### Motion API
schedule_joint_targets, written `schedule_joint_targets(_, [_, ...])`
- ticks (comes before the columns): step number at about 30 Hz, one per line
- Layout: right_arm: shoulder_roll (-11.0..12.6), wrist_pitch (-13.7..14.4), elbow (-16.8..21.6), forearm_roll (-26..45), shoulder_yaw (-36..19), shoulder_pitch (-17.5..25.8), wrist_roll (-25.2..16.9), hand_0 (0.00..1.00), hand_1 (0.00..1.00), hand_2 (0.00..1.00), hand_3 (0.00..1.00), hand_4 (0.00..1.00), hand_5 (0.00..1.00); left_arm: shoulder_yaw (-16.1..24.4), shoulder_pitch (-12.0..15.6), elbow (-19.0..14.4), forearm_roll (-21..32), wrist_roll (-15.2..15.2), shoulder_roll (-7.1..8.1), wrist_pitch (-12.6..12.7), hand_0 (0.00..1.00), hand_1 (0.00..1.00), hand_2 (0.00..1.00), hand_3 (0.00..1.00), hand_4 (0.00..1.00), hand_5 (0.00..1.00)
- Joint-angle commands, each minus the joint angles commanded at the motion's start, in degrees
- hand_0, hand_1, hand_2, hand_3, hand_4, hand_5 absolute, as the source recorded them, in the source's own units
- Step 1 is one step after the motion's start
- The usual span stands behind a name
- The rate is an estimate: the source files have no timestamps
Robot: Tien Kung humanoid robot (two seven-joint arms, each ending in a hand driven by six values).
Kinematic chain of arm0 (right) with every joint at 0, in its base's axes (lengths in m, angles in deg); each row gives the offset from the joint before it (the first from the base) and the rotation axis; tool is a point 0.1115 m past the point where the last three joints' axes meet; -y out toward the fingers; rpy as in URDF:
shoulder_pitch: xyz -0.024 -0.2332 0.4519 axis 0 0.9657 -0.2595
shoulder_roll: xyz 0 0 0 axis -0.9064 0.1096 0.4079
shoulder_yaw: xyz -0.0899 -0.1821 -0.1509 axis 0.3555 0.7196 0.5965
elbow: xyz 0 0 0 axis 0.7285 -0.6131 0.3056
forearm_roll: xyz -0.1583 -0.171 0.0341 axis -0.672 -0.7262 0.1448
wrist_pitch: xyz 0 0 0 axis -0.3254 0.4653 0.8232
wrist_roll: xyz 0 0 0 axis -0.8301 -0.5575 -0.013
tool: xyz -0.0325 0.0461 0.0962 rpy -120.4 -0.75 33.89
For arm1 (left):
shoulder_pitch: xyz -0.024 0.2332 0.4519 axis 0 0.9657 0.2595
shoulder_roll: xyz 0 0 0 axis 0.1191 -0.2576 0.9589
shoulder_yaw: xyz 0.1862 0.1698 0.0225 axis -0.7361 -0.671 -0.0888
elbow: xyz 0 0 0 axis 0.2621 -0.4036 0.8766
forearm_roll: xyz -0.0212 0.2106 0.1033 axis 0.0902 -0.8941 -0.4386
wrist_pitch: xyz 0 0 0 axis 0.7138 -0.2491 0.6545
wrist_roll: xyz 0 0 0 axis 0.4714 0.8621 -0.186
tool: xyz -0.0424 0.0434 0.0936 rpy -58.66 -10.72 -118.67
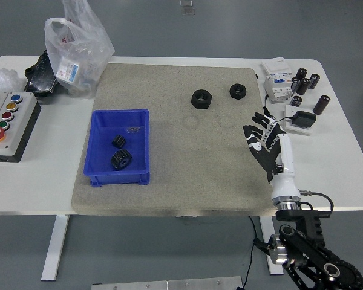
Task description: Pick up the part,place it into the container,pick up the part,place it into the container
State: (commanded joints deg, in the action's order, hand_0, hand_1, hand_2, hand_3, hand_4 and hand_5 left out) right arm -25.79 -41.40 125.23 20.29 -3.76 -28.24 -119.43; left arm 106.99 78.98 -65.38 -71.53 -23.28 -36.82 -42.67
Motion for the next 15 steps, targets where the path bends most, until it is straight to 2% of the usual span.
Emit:
schedule_joint_targets(4, [0.0, 0.0, 0.0, 4.8, -0.4, 0.0, -3.4, 0.727, 0.706, 0.739, 0.707, 0.848, 0.473, 0.0, -0.1, 0.0, 0.0, 0.1, -0.03, 0.0, 0.599, 0.56, 0.562, 0.613, 0.494, 0.504])
schedule_joint_targets(15, [0.2, 0.4, 0.1, 6.1, -1.2, -0.1, -3.4, 0.73, 0.701, 0.736, 0.696, 0.846, 0.477, 0.3, -0.3, 0.0, 0.1, 0.2, 0.07, 0.0, 0.599, 0.56, 0.562, 0.614, 0.498, 0.504])
